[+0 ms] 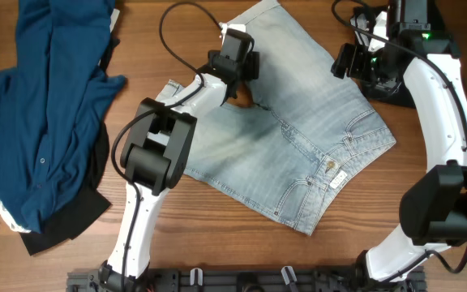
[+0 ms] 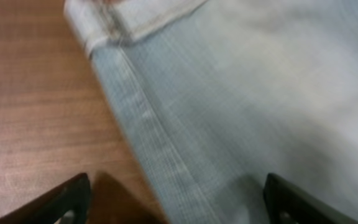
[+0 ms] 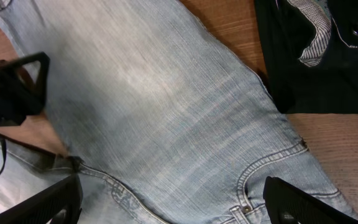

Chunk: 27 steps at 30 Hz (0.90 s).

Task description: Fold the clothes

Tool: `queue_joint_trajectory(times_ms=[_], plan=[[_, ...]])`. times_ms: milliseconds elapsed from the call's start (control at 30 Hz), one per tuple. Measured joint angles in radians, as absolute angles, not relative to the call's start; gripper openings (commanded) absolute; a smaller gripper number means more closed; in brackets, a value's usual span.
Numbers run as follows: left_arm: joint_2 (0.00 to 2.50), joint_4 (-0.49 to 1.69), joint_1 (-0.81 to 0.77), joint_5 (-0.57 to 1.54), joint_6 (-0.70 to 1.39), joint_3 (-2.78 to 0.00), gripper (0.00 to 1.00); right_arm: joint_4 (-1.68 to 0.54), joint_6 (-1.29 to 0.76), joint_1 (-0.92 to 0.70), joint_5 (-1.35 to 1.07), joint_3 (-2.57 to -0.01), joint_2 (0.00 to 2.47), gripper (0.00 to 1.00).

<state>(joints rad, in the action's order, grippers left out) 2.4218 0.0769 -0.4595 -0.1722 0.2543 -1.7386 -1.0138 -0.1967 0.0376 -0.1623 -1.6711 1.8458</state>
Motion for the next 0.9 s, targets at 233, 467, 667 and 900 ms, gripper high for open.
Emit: queue_joint_trajectory(times_ms=[233, 467, 667, 900], plan=[[2.422, 0.091, -0.456, -0.196, 0.325, -1.740, 0.35, -1.014, -0.197, 0.038, -0.163, -1.671, 1.846, 0.94], [2.422, 0.140, -0.450, -0.198, 0.360, -1.750, 0.04, -1.014, -0.197, 0.038, -0.183, -1.671, 1.846, 0.93], [2.421, 0.153, -0.431, -0.173, 0.405, -1.753, 0.04, -1.014, -0.197, 0.037, -0.202, -1.671, 1.846, 0.93], [2.421, 0.175, -0.407, -0.099, 0.353, -1.784, 0.04, -1.014, -0.196, 0.037, -0.202, -1.671, 1.846, 0.93]])
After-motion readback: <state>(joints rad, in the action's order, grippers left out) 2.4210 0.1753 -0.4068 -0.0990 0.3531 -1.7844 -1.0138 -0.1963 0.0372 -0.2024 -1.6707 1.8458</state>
